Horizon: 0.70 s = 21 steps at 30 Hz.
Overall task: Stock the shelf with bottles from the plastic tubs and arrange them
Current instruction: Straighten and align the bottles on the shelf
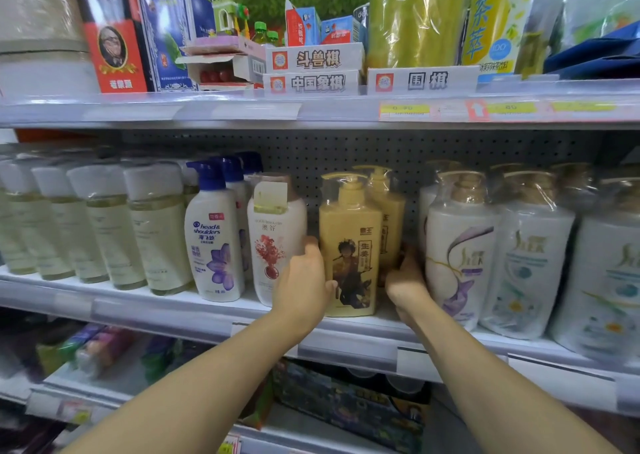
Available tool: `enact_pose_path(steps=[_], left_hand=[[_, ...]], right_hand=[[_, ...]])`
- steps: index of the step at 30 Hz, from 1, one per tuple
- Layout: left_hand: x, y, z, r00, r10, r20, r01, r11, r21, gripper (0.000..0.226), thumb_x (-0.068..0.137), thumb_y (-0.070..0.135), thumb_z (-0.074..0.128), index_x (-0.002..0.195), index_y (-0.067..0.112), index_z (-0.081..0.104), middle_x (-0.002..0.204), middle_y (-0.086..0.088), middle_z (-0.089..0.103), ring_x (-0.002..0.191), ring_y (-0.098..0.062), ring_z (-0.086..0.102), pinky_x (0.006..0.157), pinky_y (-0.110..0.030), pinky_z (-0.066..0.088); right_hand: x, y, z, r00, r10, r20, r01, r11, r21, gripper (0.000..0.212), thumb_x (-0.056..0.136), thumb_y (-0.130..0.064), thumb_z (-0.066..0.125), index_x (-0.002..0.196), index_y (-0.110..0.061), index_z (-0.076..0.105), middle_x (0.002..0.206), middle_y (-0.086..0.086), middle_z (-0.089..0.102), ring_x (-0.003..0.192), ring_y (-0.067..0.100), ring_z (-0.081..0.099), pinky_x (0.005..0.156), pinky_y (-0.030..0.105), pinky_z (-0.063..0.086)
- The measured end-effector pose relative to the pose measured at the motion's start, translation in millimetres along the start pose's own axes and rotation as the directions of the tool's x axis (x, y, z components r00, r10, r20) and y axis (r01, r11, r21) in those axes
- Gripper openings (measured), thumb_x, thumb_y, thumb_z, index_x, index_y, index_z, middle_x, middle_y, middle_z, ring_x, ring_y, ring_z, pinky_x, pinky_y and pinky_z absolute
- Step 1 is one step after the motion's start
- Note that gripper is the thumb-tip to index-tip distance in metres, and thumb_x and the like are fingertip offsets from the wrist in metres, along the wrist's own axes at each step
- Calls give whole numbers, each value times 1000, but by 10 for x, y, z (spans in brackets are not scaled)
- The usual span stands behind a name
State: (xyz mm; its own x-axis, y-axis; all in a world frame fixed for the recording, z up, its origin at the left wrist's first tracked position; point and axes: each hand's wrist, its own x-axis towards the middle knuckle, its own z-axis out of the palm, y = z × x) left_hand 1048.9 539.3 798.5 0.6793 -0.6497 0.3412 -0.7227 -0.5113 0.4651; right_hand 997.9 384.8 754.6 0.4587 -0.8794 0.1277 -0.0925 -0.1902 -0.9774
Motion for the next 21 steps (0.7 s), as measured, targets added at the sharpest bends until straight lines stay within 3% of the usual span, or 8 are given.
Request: enact_pose_path(steps=[3,8,11,15,21], left_hand=[[7,-5,6,1000,-9,-7,9,1000,19,36,92,22,62,114,12,36,99,-9,59,93,-27,61,68,-29,41],[2,-7,26,1000,1,-27,0,999,33,39,91,22,63,116,12,36,102,-11,62,93,-29,62,69,-32,45],[-12,10,37,999,3,-52,-2,1000,20,42,90,22,64,117,11,34,101,-11,62,93,-28,62,67,-30,42],[-19,24,66,997,-8,-79,10,1000,27,45,90,24,65,119,11,33,103,-12,63,94,-29,62,68,-30,42],[14,15,72,996,-17,-91,21,999,45,40,92,24,62,117,10,35,107,-11,63,98,-29,62,67,-28,39]], right_hand=[[-49,24,-7,999,-19,26,18,998,62,40,85,10,51,120,-9,47,102,8,61,98,27,61,91,44,51],[-45,1,-2,996,-16,87,12,999,40,38,91,-1,50,125,-17,48,112,6,62,99,22,60,92,43,51],[-114,-15,-38,996,-55,68,53,998,26,44,93,-5,48,135,-19,40,115,-1,56,105,20,55,96,43,47],[-145,-2,-65,994,-44,98,46,999,-14,54,95,-7,46,143,-25,31,132,2,53,119,25,51,102,48,43],[-140,-14,-36,992,-19,121,21,1000,-16,56,95,-8,45,144,-29,29,135,5,52,120,26,51,102,49,43]])
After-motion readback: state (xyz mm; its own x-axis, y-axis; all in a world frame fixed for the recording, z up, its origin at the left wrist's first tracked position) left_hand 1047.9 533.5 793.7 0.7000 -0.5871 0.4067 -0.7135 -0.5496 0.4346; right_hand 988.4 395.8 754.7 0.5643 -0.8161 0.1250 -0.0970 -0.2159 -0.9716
